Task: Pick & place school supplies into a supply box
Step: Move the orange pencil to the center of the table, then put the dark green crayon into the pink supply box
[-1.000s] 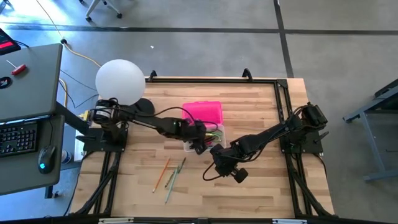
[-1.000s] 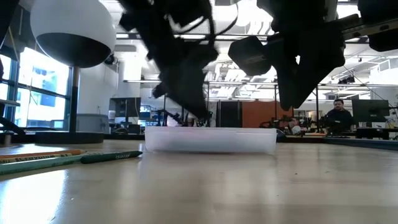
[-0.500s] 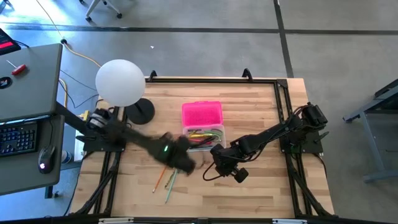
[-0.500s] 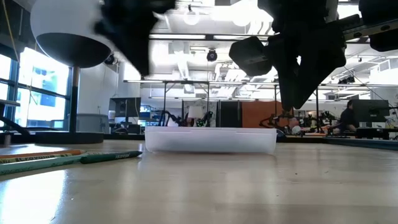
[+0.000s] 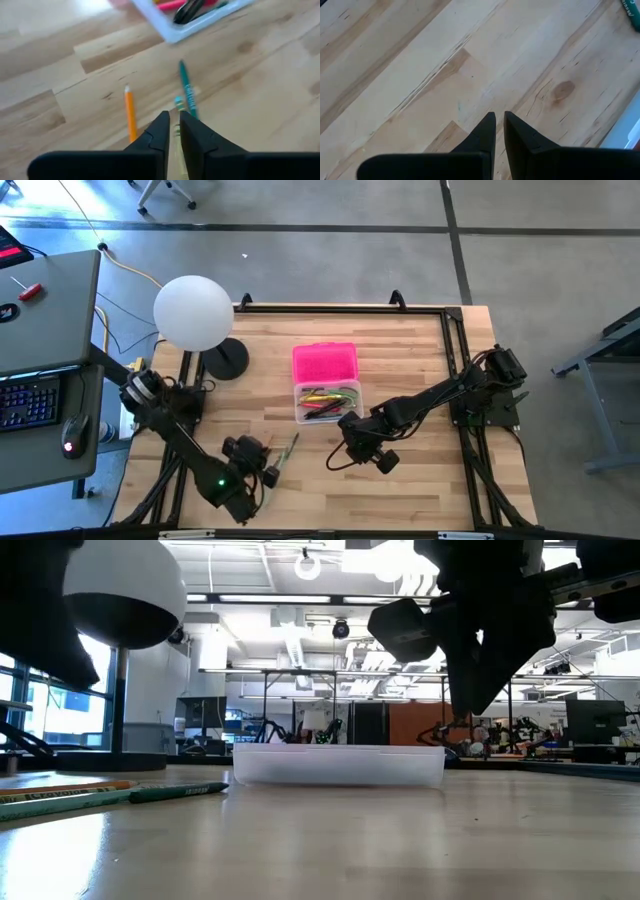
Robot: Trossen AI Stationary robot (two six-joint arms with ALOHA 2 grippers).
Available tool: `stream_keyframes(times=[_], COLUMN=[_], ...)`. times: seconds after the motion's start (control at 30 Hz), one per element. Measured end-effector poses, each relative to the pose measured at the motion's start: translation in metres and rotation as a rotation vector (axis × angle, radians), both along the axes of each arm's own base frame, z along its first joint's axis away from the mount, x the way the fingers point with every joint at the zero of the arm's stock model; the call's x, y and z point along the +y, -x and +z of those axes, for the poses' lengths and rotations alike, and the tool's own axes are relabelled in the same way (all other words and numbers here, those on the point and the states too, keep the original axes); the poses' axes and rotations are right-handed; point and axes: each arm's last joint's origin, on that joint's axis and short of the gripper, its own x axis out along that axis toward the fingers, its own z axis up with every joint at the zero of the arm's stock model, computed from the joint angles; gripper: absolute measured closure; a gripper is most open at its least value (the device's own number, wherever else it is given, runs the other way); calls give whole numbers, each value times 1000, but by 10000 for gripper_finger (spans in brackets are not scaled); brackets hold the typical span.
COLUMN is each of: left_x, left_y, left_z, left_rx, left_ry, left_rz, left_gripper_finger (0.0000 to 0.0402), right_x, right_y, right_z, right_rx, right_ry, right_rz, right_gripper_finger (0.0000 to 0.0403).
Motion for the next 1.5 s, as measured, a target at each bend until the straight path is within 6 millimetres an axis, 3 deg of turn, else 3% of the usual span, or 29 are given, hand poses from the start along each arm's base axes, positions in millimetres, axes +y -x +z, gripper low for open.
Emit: stream_keyframes(times=[0.3,0.5,0.8,0.9,1.03,1.17,1.33,1.5], left_x=[24,32,35,40,47,49,46,40], left_y=[12,14,12,7,-2,-11,-20,-29], left_z=[-51,-67,-68,-68,-68,-63,-55,-37], left_rx=[5,-39,-20,-31,10,42,98,99], left_ry=[33,66,36,35,5,-16,-27,-49], left_rz=[26,38,12,34,-4,-35,-106,-108], left_gripper_finger=[363,370,343,340,339,339,339,339], right_x=[0,1,11,14,20,20,18,6], right_y=[0,-4,-31,-41,-54,-61,-69,-80], right_z=[0,2,20,12,-12,-30,-21,-16], right_rx=[-5,-47,-416,-475,-483,-520,-654,-732], right_ry=[-2,-9,-81,-103,-135,-26,-21,-126], right_rz=[0,14,84,94,130,159,124,141], right_gripper_finger=[386,386,386,386,382,359,314,283])
